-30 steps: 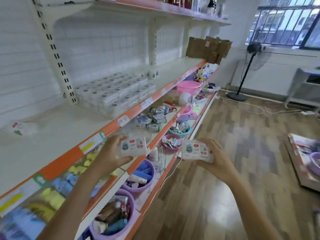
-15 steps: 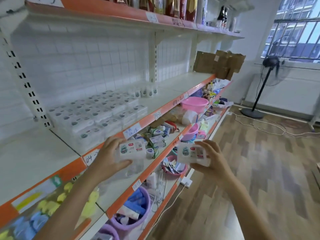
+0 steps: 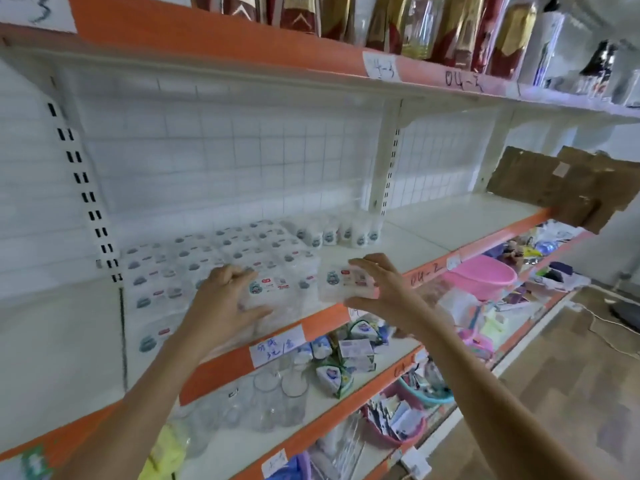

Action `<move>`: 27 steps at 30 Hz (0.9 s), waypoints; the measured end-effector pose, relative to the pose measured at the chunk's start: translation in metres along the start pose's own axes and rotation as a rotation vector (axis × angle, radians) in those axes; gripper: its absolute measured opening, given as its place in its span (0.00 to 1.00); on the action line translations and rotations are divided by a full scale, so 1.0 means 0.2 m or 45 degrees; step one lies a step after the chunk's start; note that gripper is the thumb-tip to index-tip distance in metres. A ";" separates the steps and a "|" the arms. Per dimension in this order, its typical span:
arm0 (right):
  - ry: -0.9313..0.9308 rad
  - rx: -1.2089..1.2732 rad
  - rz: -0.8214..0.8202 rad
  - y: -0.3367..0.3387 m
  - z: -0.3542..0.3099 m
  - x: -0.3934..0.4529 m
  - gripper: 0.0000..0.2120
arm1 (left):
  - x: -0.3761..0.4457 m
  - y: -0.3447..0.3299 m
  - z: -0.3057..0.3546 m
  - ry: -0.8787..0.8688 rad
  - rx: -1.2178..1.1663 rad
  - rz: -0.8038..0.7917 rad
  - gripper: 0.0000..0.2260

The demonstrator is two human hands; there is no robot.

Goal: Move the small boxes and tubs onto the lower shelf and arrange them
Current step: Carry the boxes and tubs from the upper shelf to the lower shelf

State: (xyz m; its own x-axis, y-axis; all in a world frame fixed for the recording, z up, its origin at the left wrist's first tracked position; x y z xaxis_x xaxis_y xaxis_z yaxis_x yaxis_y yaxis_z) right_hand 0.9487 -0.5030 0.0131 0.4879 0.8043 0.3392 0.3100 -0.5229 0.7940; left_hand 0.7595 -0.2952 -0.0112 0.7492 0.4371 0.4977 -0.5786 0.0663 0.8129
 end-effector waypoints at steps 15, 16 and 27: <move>0.603 0.305 -0.213 -0.35 0.35 0.48 0.23 | -0.01 -0.17 0.14 0.290 0.102 0.056 0.24; 0.615 0.330 -0.203 -0.37 0.36 0.48 0.23 | -0.02 -0.19 0.15 0.294 0.109 0.088 0.23; 0.697 0.241 -0.282 -0.40 0.40 0.50 0.28 | -0.01 -0.30 0.22 0.502 0.194 0.171 0.24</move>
State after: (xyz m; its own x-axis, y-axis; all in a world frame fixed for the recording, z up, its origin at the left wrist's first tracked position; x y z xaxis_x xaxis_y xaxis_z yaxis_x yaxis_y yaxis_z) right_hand 1.0382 -0.4031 -0.0556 -0.0788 0.9013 0.4259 0.5195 -0.3275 0.7892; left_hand 0.8068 -0.3385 -0.0479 0.4731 0.7437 0.4723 -0.5861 -0.1346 0.7990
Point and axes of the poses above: each hand's wrist, its own x-axis towards the middle knuckle, its own y-axis out of the back of the hand, z = x × y, the point moved 1 cm from there along x, towards the middle knuckle, and after that the axes turned 2 degrees about z, right-handed, at the moved point
